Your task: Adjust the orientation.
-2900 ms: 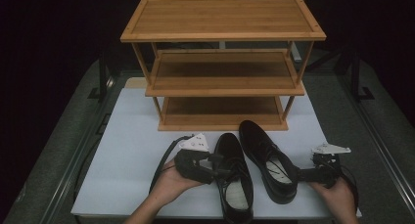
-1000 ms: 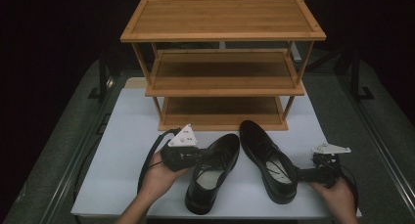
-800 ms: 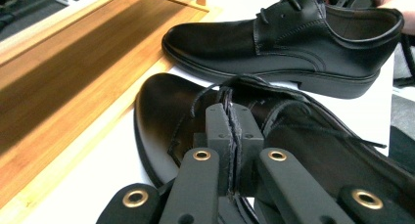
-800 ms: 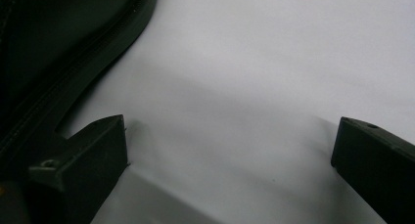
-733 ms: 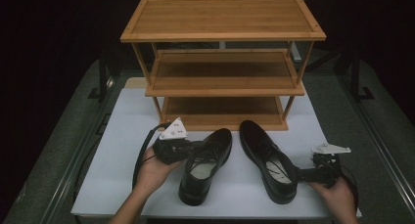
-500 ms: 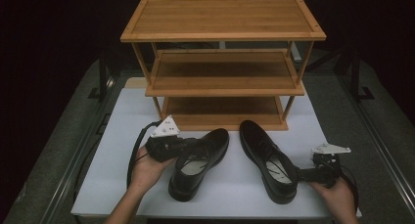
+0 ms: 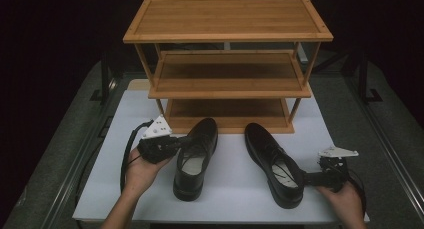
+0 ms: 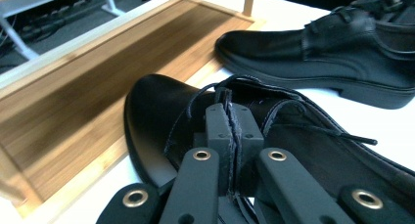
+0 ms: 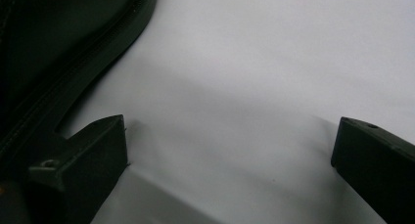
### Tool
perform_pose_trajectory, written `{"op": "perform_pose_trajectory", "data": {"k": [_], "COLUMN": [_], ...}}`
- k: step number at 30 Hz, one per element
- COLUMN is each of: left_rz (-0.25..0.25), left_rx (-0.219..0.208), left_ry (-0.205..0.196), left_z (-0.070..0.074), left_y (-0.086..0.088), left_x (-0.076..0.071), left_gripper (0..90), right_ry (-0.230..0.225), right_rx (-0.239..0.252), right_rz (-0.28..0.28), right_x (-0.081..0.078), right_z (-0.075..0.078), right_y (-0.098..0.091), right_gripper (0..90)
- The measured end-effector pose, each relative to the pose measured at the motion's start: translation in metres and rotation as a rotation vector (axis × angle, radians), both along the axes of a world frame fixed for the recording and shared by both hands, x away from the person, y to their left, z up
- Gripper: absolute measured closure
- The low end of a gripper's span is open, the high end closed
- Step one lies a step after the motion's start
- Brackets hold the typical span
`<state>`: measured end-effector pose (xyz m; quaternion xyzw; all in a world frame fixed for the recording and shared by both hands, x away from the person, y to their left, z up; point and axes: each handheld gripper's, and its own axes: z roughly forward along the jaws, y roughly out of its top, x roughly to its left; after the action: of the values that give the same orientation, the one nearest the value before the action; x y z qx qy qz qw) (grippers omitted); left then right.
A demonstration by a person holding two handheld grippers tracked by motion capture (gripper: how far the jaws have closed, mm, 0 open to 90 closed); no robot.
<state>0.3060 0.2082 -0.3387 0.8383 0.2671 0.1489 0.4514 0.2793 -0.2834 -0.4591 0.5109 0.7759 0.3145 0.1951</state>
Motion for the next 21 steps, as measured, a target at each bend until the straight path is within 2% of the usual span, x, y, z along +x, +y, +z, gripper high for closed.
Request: {"op": "perform_pose_trajectory", "data": {"k": [7, 15, 16, 21], "left_rz": [0.026, 0.007, 0.013, 0.022], "left_rx": [-0.017, -0.014, -0.018, -0.047], "left_ry": [0.015, 0.063, 0.061, 0.102], "left_z": [-0.012, -0.023, -0.025, -0.031], "left_y": [0.009, 0.014, 0.015, 0.026], "left_x": [0.004, -0.009, -0.01, -0.014], "left_gripper": [88.9, 88.7, 88.7, 88.6], "right_ry": [0.001, 0.0, 0.0, 0.0], "right_rx": [0.002, 0.001, 0.001, 0.001], "right_rz": [-0.002, 0.0, -0.001, -0.001], "right_x": [0.0, 0.0, 0.0, 0.0], "right_z": [0.0, 0.0, 0.0, 0.0], "right_y": [0.0, 0.0, 0.0, 0.0], "right_gripper": [0.0, 0.0, 0.0, 0.0]}}
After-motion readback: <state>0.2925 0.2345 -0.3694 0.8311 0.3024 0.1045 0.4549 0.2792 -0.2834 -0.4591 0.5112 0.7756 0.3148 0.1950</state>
